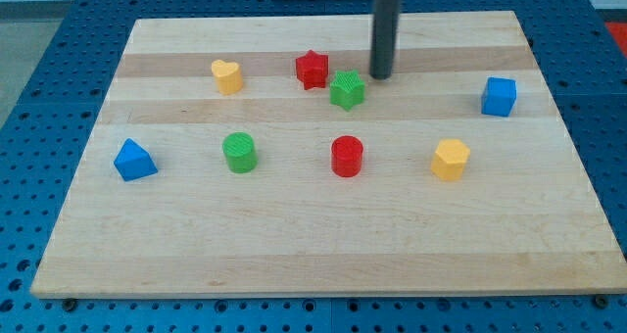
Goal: Push the red circle into the green star
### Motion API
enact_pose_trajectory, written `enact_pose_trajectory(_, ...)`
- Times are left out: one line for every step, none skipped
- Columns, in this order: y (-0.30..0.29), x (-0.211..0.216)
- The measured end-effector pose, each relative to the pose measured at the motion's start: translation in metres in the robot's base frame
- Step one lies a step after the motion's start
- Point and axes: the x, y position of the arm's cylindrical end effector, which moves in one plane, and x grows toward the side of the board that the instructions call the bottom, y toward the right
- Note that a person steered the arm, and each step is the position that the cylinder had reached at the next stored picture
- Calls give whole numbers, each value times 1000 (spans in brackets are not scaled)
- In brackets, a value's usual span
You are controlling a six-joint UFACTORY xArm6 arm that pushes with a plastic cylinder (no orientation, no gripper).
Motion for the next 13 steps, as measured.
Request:
enact_pose_trajectory(13,41)
enact_pose_trajectory(-41,119)
enact_pose_trajectory(-48,171)
enact_pose_trajectory(-48,213)
enact_pose_trajectory(-51,215)
enact_pose_trajectory(-102,201)
enact_pose_trajectory(-102,97)
enact_pose_trajectory(-102,71)
enact_pose_trajectory(-106,101)
enact_pose_trajectory(-113,170)
enact_pose_trajectory(-113,205)
enact_pose_trajectory(-62,198)
enact_pose_trajectory(-66,190)
